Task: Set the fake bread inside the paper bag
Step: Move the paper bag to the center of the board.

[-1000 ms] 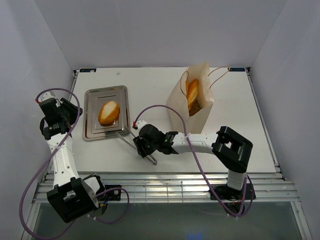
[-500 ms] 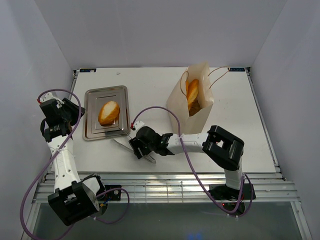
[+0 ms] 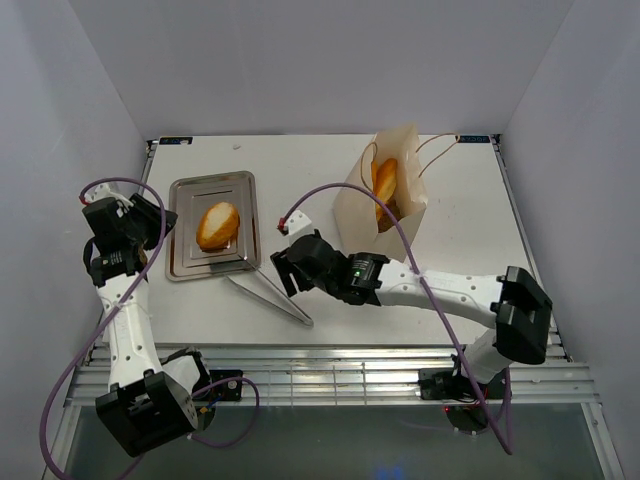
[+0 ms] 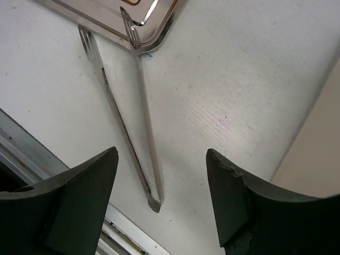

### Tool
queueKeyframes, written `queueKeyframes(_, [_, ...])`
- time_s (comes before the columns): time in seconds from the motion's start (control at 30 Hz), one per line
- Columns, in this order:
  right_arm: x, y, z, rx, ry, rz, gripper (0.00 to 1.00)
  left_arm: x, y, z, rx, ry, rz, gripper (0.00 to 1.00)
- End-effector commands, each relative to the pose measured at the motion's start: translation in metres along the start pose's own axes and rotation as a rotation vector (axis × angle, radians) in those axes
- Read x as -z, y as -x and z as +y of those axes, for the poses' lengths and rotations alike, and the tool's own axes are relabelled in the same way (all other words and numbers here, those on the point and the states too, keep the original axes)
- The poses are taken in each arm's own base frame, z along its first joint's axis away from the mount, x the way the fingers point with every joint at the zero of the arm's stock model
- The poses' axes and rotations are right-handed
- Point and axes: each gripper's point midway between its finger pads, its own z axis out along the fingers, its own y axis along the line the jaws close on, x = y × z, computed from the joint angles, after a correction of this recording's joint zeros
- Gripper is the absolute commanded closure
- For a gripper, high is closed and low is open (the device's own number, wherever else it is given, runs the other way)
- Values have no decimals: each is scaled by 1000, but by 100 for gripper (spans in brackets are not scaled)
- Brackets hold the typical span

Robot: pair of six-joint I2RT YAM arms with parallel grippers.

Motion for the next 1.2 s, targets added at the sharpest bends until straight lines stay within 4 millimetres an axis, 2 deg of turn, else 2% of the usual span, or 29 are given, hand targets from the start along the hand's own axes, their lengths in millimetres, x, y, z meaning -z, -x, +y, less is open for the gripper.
queueKeyframes(0.0, [23, -31, -28, 12, -95, 62, 28, 9, 7, -14, -16, -41, -26, 47])
queueKeyframes(0.1, [39, -52, -42, 1, -130, 92, 30, 10, 6, -12, -17, -35, -29, 47])
queueKeyframes(0.13, [42, -69, -50, -17, -156, 119, 31, 9, 5, -13, -16, -36, -28, 47])
queueKeyframes(0.17, [49, -74, -55, -30, -166, 122, 31, 9, 4, -13, -14, -39, -24, 47])
queueKeyframes(0.2, [51, -81, -56, -42, -163, 133, 33, 9, 3, -14, -11, -41, -24, 47])
queueKeyframes(0.23, [52, -98, -59, -54, -165, 160, 33, 9, 3, -14, -10, -42, -24, 47])
queueKeyframes(0.27, [55, -100, -57, -68, -149, 148, 34, 9, 2, -16, -12, -47, -22, 47])
queueKeyframes(0.33, [56, -114, -59, -86, -153, 167, 35, 10, 2, -17, -14, -48, -22, 47])
queueKeyframes(0.37, [55, -127, -64, -105, -176, 190, 35, 10, 1, -19, -15, -50, -22, 47])
queueKeyframes(0.47, [55, -149, -84, -129, -271, 208, 36, 12, 2, -21, -22, -55, -26, 47])
queueKeyframes(0.53, [53, -153, -96, -132, -333, 190, 36, 12, 2, -22, -23, -56, -29, 47])
queueKeyframes(0.63, [44, -163, -115, -151, -406, 196, 29, 11, -1, -22, -24, -59, -20, 47])
queueKeyframes(0.67, [40, -173, -125, -152, -428, 220, 29, 11, -2, -22, -26, -59, -15, 47])
queueKeyframes(0.93, [17, -176, -151, -141, -463, 209, 30, 10, -1, -21, -43, -53, -18, 47])
queueKeyframes(1.03, [7, -162, -156, -122, -463, 183, 30, 8, -3, -21, -41, -55, -9, 47])
queueKeyframes(1.13, [-5, -160, -164, -106, -476, 199, 30, 7, -4, -21, -40, -55, -7, 47])
queueKeyframes(1.17, [-10, -152, -167, -93, -478, 192, 30, 7, -4, -21, -41, -54, -6, 47])
